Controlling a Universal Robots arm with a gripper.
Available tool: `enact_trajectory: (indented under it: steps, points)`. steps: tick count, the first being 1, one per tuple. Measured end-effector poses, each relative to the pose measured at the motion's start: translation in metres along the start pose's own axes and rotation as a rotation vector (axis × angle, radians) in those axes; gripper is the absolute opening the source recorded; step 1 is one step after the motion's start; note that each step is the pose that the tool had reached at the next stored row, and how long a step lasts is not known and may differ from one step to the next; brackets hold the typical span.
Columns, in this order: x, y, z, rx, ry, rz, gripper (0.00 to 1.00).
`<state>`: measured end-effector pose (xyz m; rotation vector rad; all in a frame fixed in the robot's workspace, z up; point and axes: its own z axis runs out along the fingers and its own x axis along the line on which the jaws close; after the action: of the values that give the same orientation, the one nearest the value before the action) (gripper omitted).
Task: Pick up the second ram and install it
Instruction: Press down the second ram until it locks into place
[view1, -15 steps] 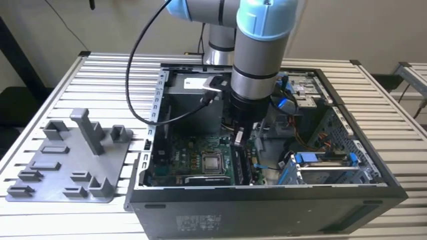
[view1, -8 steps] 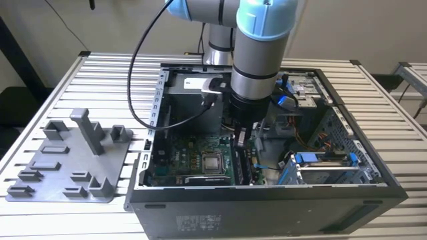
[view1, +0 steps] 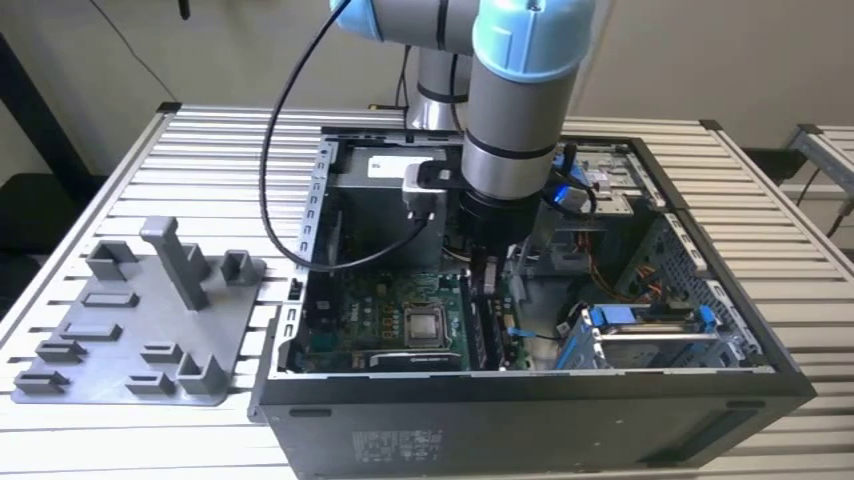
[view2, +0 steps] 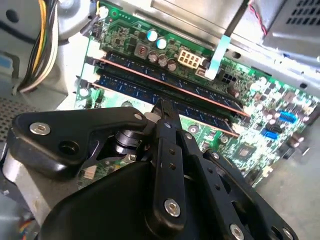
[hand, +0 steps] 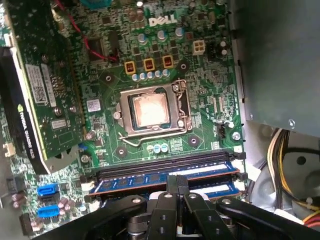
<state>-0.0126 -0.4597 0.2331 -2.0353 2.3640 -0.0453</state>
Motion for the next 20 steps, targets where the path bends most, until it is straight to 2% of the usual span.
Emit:
enact_trajectory:
  steps: [3,11,12,15,17,20]
  points:
    - [0.0001,0.0001,0.0005,0.0002,-0.0012,-0.036,0.11]
    - [0.0001,0.0002,0.001,0.0,-0.0016,-0.038,0.11]
    - [0.0,0.0001,0.0015,-0.004,-0.0013,-0.038,0.11]
    - [-0.0002,-0.0013,0.0019,-0.0288,0.0046,-0.043,0.11]
    - [-0.0005,-0.0035,0.0018,-0.033,0.0055,-0.045,0.11]
    - [-0.0004,-0.0043,0.0023,-0.0342,0.005,-0.049,0.11]
